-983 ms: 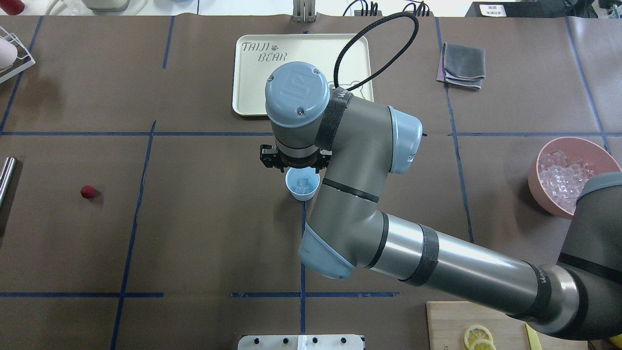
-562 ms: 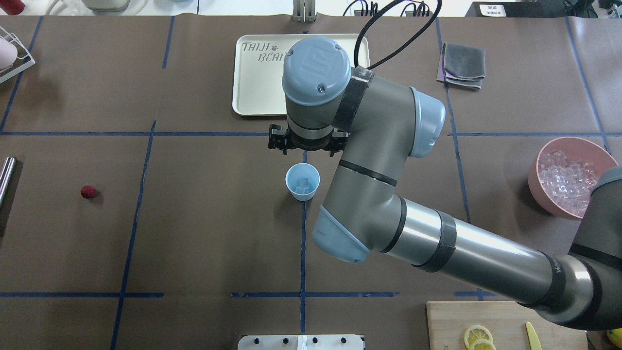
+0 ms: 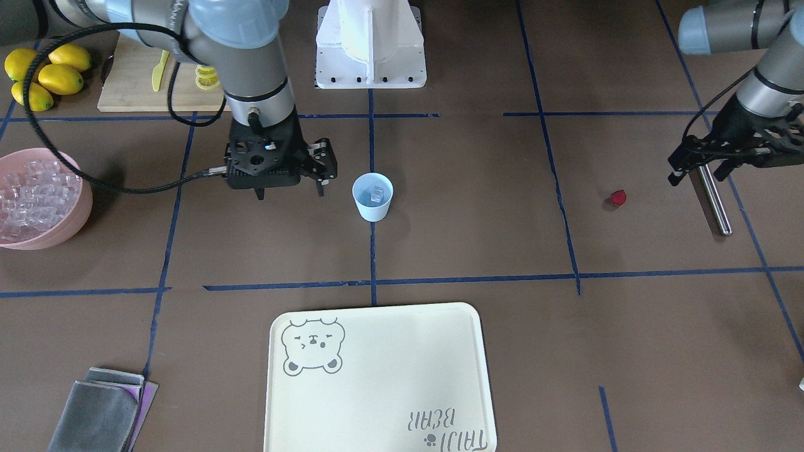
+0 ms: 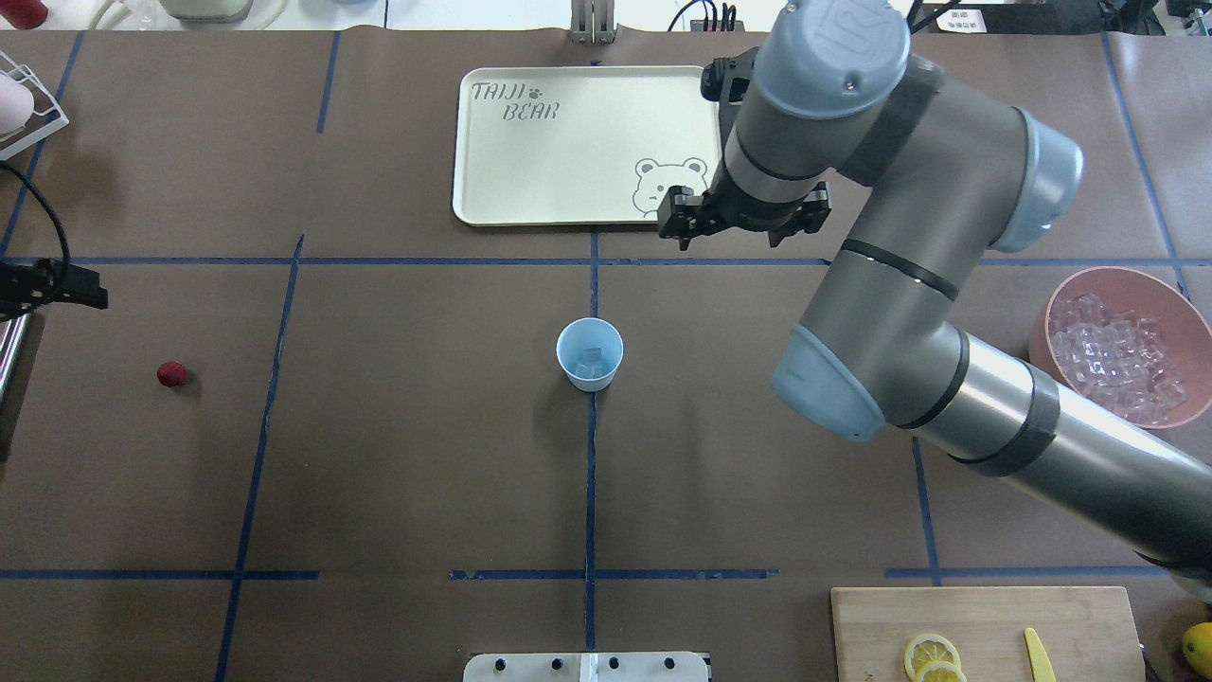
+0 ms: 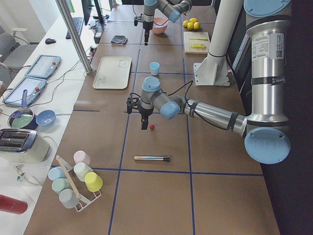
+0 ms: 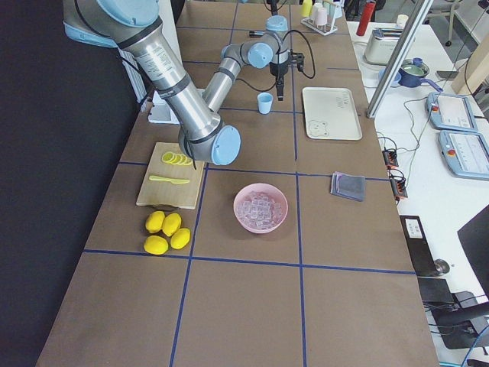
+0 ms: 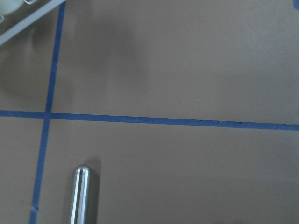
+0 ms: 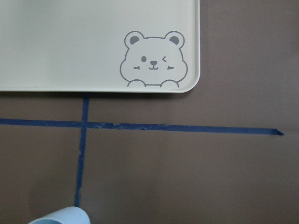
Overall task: Mash ice and strawberries in cup
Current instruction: 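Withdraw the right gripper away from the cup while the left gripper reaches the strawberry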
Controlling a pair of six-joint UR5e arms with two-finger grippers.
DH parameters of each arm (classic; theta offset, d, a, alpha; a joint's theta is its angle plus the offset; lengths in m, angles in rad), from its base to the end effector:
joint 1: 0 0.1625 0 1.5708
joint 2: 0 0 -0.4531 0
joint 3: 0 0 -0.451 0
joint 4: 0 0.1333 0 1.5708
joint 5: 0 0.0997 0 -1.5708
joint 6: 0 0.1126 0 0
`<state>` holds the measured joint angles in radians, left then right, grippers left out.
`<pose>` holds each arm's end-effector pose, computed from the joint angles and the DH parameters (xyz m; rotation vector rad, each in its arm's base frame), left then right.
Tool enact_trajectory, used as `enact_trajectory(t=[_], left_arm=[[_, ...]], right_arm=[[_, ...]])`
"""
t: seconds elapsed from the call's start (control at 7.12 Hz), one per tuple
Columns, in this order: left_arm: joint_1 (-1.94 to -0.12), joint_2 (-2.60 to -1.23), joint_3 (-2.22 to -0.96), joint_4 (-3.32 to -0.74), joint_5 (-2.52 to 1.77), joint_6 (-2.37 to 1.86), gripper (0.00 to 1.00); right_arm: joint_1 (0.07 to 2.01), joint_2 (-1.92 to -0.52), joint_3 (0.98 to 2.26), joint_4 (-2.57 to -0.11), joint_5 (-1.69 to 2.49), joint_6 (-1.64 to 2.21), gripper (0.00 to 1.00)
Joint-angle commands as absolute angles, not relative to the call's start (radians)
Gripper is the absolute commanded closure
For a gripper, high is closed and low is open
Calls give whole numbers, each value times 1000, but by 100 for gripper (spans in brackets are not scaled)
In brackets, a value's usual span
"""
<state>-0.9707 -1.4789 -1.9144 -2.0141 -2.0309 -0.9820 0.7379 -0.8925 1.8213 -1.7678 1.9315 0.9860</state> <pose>0.2342 -0.4897 0.5150 0.1662 0.7961 -0.2008 -0.4542 -0.5394 0.1659 0.1726 -0.7820 0.0129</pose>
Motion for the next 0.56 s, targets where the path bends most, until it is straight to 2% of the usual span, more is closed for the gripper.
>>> enact_trajectory(t=[0.0, 0.42], left_arm=[[-763, -1479, -1922, -2071, -1845, -1188, 0], [-687, -1486, -1844, -2109, -1769, -1229, 0]], right_arm=[[808, -995, 1887, -1761, 1959, 849, 1], [879, -1077, 1945, -1759, 2034, 781, 1]])
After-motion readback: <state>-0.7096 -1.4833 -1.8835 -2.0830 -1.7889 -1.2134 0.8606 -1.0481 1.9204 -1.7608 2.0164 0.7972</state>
